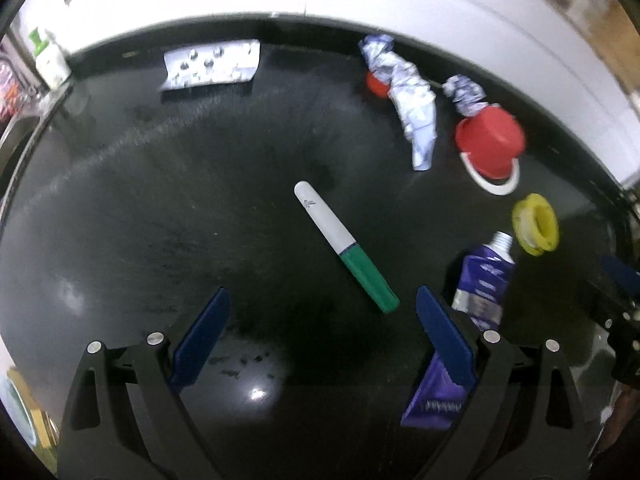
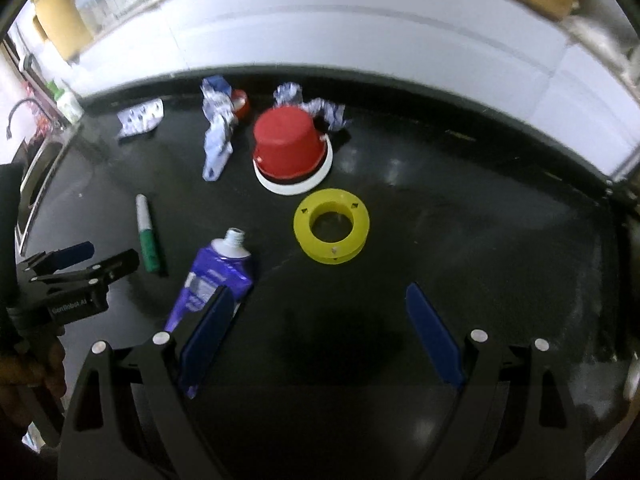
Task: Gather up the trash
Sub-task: 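Grasp the green-capped white marker with the left tool while the right tool grasps the yellow tape roll, then carry marker and tape roll over the floor bin and open both tools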
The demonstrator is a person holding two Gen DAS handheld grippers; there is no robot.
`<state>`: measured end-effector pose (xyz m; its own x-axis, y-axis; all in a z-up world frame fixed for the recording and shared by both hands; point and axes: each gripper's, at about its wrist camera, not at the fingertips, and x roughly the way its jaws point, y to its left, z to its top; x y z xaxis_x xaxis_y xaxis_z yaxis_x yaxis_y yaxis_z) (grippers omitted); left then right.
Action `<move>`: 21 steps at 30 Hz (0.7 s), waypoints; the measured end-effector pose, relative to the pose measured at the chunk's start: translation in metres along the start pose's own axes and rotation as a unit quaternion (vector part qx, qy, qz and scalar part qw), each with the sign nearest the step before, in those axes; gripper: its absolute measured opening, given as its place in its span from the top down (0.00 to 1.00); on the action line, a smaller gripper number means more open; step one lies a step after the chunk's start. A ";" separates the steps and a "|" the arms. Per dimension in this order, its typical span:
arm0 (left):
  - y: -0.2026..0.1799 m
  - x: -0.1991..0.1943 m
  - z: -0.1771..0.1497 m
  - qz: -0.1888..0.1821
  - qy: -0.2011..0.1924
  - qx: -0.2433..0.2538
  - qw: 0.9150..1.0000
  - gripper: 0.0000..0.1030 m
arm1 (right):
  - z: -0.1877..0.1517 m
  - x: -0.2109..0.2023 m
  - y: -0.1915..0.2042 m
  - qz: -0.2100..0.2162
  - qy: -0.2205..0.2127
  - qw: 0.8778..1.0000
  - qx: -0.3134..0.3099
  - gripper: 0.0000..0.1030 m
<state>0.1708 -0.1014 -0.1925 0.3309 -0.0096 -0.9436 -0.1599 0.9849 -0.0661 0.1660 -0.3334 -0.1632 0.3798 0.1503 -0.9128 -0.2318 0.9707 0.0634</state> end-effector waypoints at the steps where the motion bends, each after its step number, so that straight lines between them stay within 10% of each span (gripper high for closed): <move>1: 0.000 0.007 0.001 0.005 0.004 -0.006 1.000 0.12 | 0.002 0.007 -0.001 0.000 0.005 1.000 -0.003 0.18; 12: -0.016 0.031 0.016 0.034 -0.015 0.010 0.999 0.14 | 0.024 0.067 -0.010 -0.008 0.020 0.999 -0.042 0.26; 15: -0.022 0.025 0.019 0.036 -0.035 0.026 0.998 0.38 | 0.029 0.065 -0.008 -0.010 0.005 0.998 -0.058 0.48; 18: -0.033 0.021 0.019 0.032 -0.039 0.047 0.998 0.86 | 0.031 0.066 -0.008 -0.001 0.007 0.998 -0.060 0.48; 21: -0.039 0.020 0.022 0.026 -0.033 0.046 0.998 0.88 | 0.033 0.065 -0.009 0.005 0.008 0.998 -0.054 0.49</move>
<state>0.2041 -0.1361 -0.2015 0.3850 0.0512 -0.9215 -0.0945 0.9954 0.0158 0.2228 -0.3255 -0.2100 0.3625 0.1562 -0.9188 -0.3313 0.9430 0.0295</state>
